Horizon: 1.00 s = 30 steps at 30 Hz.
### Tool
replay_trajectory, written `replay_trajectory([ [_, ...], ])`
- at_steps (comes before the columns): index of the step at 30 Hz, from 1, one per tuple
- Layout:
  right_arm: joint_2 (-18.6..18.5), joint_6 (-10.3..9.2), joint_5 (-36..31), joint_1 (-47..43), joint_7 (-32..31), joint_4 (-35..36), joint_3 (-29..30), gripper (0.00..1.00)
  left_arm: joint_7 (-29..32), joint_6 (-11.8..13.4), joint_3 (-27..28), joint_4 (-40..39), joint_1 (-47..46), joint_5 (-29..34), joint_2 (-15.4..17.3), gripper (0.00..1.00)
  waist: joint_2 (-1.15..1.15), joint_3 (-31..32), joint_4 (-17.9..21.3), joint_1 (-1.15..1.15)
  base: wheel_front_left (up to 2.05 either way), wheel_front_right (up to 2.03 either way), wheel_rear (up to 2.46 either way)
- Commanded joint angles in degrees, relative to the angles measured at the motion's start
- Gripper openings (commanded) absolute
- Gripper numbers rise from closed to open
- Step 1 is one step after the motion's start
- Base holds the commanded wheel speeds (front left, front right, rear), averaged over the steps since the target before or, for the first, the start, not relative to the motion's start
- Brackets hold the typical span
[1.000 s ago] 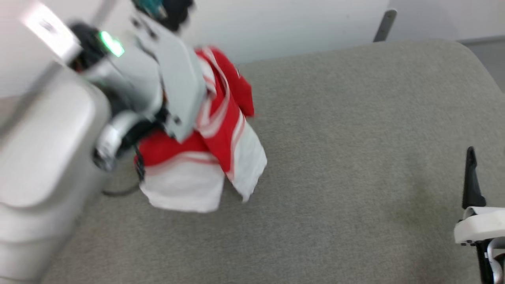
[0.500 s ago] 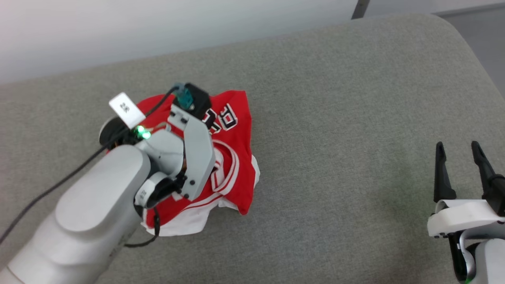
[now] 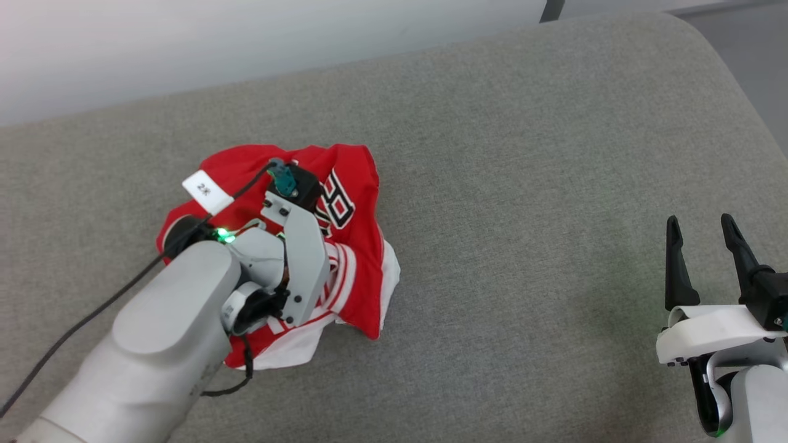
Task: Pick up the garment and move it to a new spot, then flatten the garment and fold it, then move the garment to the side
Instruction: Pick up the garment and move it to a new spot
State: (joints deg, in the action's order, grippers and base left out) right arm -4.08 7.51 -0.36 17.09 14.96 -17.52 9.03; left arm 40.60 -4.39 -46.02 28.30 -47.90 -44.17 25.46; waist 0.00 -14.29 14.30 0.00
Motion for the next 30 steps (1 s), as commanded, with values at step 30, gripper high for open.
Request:
replay_trajectory([
  [30, -4.9, -0.04, 0.6, -7.3, -0.1, 1.8, -2.6, 1.0, -30.5, 3.7, 12.1, -18.0, 16.7, -1.7, 8.7, 1.0, 0.0, 13.1, -11.2, 0.0, 0.0, 0.0, 0.0],
])
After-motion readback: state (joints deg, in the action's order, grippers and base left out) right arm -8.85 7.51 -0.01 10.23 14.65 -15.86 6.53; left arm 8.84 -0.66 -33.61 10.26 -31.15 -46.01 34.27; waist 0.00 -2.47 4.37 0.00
